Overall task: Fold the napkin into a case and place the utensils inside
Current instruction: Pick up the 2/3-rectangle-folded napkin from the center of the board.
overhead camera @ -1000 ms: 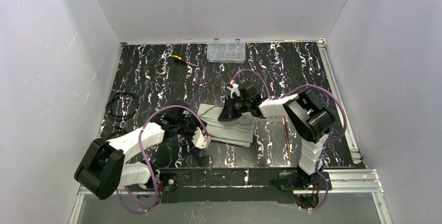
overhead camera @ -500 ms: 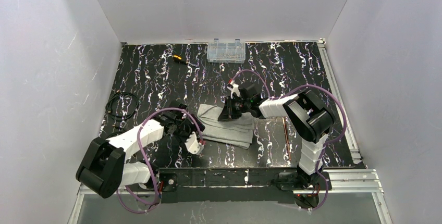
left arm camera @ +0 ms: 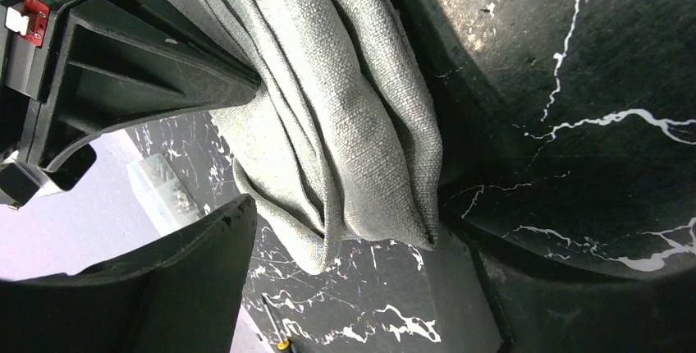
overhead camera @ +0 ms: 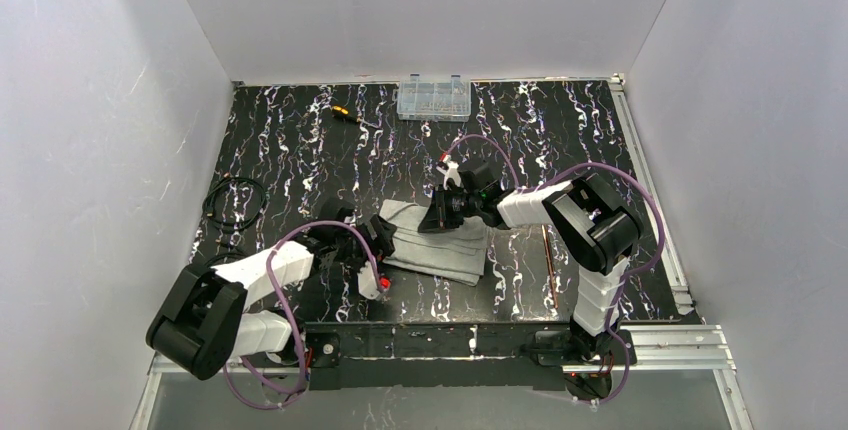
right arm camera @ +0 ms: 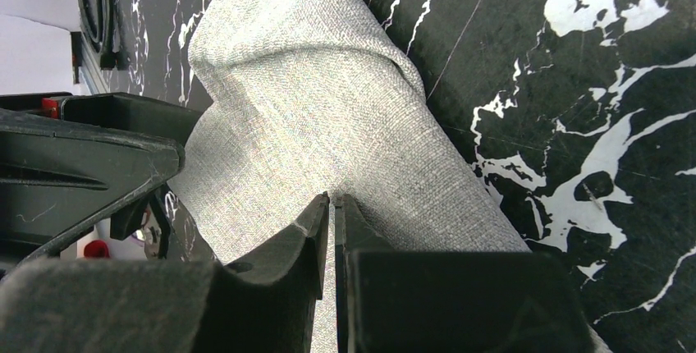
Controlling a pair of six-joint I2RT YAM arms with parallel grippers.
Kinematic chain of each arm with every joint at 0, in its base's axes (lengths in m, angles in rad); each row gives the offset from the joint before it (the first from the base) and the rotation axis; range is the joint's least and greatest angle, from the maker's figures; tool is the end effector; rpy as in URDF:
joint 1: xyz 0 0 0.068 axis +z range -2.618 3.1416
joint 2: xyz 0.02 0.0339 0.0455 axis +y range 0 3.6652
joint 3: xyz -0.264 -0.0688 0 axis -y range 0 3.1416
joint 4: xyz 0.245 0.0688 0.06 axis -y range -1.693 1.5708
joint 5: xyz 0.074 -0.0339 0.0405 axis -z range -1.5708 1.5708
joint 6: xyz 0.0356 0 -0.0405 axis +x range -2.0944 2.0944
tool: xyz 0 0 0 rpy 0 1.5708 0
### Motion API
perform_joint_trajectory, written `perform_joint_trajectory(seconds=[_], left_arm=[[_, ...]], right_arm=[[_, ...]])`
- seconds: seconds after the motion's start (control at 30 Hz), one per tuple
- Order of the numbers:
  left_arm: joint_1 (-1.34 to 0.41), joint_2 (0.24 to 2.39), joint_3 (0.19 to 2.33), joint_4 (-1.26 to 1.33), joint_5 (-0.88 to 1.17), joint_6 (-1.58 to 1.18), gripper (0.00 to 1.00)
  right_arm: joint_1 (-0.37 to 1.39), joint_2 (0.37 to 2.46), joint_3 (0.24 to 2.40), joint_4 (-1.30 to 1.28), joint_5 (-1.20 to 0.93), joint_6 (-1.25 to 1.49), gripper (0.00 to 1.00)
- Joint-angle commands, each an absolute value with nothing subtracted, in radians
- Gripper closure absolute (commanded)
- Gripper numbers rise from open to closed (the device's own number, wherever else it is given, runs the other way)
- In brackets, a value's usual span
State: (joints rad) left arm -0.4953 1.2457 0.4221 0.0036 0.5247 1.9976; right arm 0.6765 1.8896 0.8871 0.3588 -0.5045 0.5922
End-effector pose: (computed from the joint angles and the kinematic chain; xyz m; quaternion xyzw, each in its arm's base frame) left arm 0.1831 -0.1192 0.1481 0.8820 0.1962 0.0653 0.4235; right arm 0.2772 0.2446 0.1269 -0.1480 0.8607 0.4364 0.2164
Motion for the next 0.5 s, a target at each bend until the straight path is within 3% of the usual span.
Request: perform_joint_trajectory(seconds=[0.0,0.27,0.47], left_arm=[[-0.492,1.238,0.399,-0.053,0.61,1.961,0.3],[-0.504,1.252,0.498,-0.086,0.593,1.71,0.36],[-0.504,1.186,0.426,-0.107,0.636,1.753,0.45]], right_arm=[[0.69,1.932,0.856,0.283,-0.488,0.582,0.82],[0.691,1.924,0.845,0.283,-0.471,0.593,0.85],[0.692,1.919,0.817,0.313,-0.465,0.617,0.85]])
